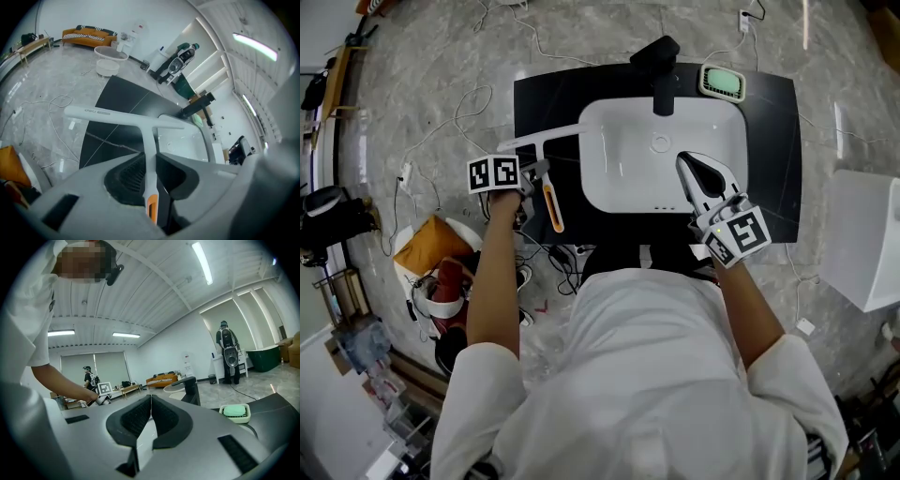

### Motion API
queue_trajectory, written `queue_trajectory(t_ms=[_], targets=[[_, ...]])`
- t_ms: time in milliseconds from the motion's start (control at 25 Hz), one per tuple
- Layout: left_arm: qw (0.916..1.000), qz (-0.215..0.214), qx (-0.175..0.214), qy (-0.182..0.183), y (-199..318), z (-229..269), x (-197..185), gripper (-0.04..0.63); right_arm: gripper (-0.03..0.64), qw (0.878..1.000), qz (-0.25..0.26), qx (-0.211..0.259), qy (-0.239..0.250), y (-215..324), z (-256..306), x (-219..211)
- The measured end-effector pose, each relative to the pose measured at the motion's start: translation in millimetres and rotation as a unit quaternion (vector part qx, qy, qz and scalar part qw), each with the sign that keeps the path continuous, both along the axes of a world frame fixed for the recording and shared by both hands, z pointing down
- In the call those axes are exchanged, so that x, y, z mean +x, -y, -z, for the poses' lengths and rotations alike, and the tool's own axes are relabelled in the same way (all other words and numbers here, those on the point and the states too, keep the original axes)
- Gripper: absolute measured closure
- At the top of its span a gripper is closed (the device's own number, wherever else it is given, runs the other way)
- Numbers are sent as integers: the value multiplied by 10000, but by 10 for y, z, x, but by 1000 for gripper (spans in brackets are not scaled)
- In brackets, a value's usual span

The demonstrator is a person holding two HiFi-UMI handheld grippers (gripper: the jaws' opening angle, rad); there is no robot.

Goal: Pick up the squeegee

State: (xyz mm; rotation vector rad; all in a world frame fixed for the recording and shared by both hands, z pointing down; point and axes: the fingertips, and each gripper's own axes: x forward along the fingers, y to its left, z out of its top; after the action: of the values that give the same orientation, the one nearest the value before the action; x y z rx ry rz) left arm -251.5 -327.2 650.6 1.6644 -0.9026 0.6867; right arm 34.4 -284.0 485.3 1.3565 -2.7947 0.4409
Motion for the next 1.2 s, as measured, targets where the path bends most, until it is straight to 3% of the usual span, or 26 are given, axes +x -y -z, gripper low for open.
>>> queue_trajectory(t_ms=[240,480,720,1000,1200], targets=[[9934,154,1021,-497,25,738,25,515,601,9996,88,247,-83,-77,233,-13],[9682,282,2344,-834,101,1685,23,517,601,9973,13,684,-254,-45,570,131],[9282,341,3551,-1055,-79,2591,58,517,601,9927,-27,1147,-364,-126,1079,248],[8718,331,4768,-1077,-410,3265,135,517,601,9859,-67,1599,-480,-216,1551,383],[8311,475,5471,-882,-620,3571,104,518,601,9821,-39,1828,-455,-290,1777,415]])
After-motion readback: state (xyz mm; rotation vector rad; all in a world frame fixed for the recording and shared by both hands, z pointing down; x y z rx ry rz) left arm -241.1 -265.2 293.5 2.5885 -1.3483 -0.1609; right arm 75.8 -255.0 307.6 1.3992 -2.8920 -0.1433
